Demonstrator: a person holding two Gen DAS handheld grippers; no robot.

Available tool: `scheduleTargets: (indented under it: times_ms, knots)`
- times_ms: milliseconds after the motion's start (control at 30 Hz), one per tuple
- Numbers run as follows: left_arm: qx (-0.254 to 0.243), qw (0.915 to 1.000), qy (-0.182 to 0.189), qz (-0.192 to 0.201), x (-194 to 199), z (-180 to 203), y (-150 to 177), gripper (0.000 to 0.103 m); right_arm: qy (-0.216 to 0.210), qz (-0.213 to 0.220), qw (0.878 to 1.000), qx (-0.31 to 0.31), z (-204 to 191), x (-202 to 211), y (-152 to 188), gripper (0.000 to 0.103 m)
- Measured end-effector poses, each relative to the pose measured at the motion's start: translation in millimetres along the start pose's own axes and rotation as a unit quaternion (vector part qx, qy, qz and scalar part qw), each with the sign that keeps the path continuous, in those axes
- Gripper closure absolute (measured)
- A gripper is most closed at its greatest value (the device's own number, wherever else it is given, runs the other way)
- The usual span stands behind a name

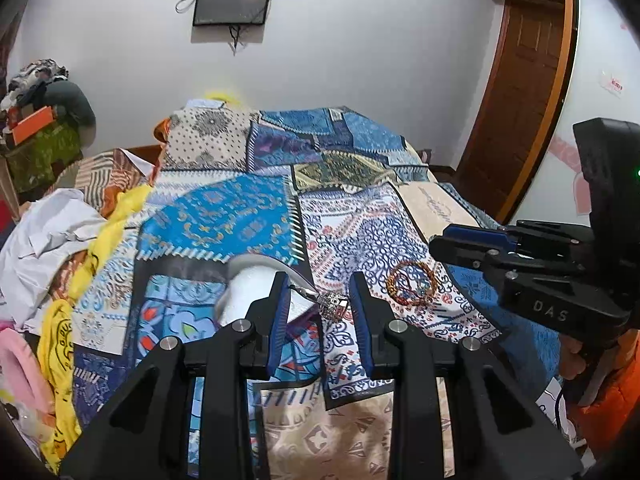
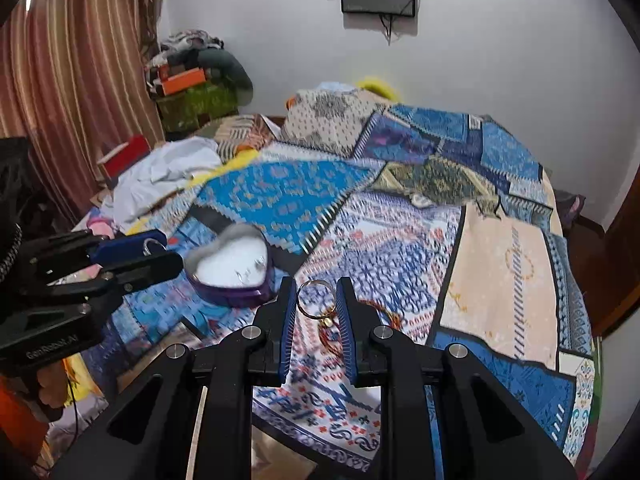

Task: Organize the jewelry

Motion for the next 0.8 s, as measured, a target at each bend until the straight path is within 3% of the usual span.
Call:
scheduleTargets:
  times_ms: [400,800]
  knots:
    - [0.014,0.9992,-0.025,0.026,18.8,-31.2,-6.4,0.073,-0.027,0.039,0.999,0.014,-35.9,11.0,-32.0,0.085]
    - [0.041,0.9988,-0.028,0.001,-6.9,-65.5,3.5,0.073,-0.058,0.012,0.998,0.036,-68.7,-28.2,-46.9,0.085]
Point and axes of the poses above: each gripper's, at about its wrist camera, not at the fingertips, and x roughly against the way its jaws point, z to its right, y to its underside, the point moved 7 cm from there along -x, roughly the way its jaws point, and after that the axes turned 13 degrees about -z, right-handed, at the moved point
